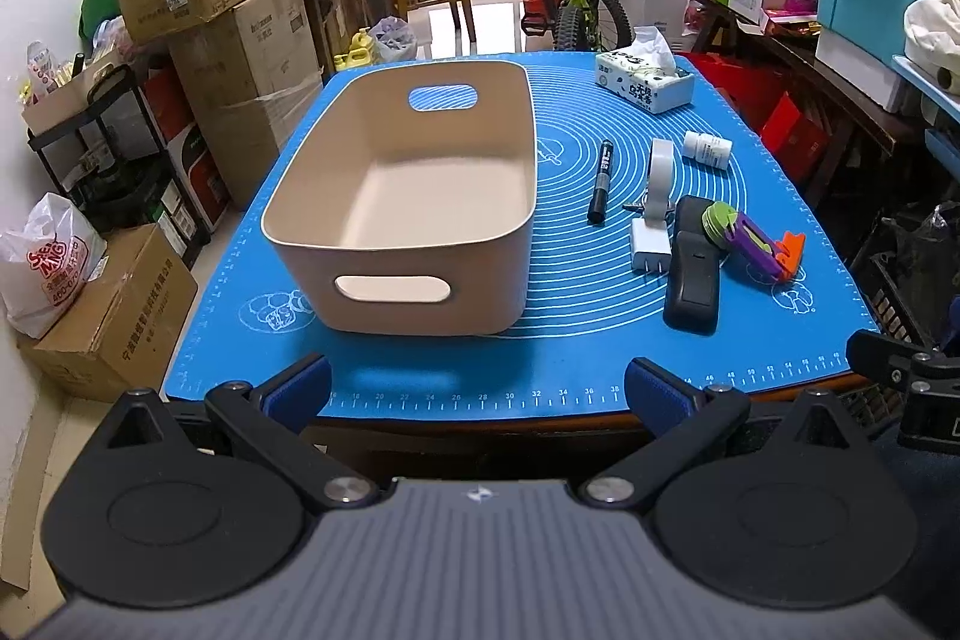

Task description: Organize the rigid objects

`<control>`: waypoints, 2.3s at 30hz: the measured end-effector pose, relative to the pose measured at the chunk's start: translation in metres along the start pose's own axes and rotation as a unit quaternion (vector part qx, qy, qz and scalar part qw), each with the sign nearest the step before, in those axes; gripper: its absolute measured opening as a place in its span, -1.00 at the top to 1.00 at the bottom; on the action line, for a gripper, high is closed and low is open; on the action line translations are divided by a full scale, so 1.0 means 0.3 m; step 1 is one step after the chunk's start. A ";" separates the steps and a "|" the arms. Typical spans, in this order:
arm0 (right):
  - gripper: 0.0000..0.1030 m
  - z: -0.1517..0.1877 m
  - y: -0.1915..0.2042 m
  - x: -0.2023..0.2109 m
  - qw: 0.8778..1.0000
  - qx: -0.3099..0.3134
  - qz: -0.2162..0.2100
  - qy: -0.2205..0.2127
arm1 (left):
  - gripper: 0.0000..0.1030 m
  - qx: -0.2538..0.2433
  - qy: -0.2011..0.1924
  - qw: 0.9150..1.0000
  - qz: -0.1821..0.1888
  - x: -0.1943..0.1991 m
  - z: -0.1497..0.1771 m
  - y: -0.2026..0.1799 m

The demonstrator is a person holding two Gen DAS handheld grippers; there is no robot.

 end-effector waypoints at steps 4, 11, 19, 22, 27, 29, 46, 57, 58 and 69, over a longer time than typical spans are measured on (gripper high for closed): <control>-0.95 0.001 0.002 0.001 1.000 -0.001 0.000 0.001 | -0.99 -0.006 -0.001 1.000 0.002 0.000 0.000 -0.003; -0.95 0.002 -0.002 -0.004 1.000 -0.002 0.002 0.005 | -0.99 -0.008 -0.002 1.000 0.002 -0.001 -0.001 -0.004; -0.95 0.004 -0.001 -0.007 1.000 -0.002 0.002 0.004 | -0.99 -0.008 -0.001 1.000 0.005 0.001 -0.001 -0.006; -0.95 0.004 -0.001 -0.007 1.000 -0.001 0.001 0.004 | -0.99 -0.010 -0.003 1.000 0.003 0.004 -0.004 -0.005; -0.95 0.004 0.000 -0.006 1.000 -0.002 0.002 0.004 | -0.99 -0.011 -0.003 1.000 0.003 0.005 -0.006 -0.006; -0.95 0.004 0.000 -0.006 1.000 -0.002 0.002 0.004 | -0.99 -0.012 -0.004 1.000 0.004 0.007 -0.006 -0.009; -0.95 0.004 0.007 -0.006 1.000 -0.004 -0.001 0.003 | -0.99 -0.016 -0.009 1.000 -0.003 0.015 -0.012 -0.004; -0.95 -0.032 0.029 0.007 1.000 -0.006 -0.012 -0.009 | -0.99 -0.003 -0.023 1.000 -0.015 0.058 -0.049 0.045; -0.95 -0.041 0.031 0.008 1.000 -0.007 -0.013 -0.012 | -0.99 0.001 -0.026 1.000 -0.016 0.062 -0.059 0.052; -0.95 -0.128 0.021 -0.026 0.999 -0.019 -0.012 -0.032 | -0.99 0.010 -0.044 0.999 -0.024 0.051 -0.182 0.140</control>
Point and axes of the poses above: each gripper's, at about its wrist camera, not at the fingertips, and x roughly against the way its jaws point, y to its left, z to its underside, the point moved 9 cm from there along -x, roughly the way its jaws point, and after that the axes turned 1 degree about z, right-handed, at the moved point
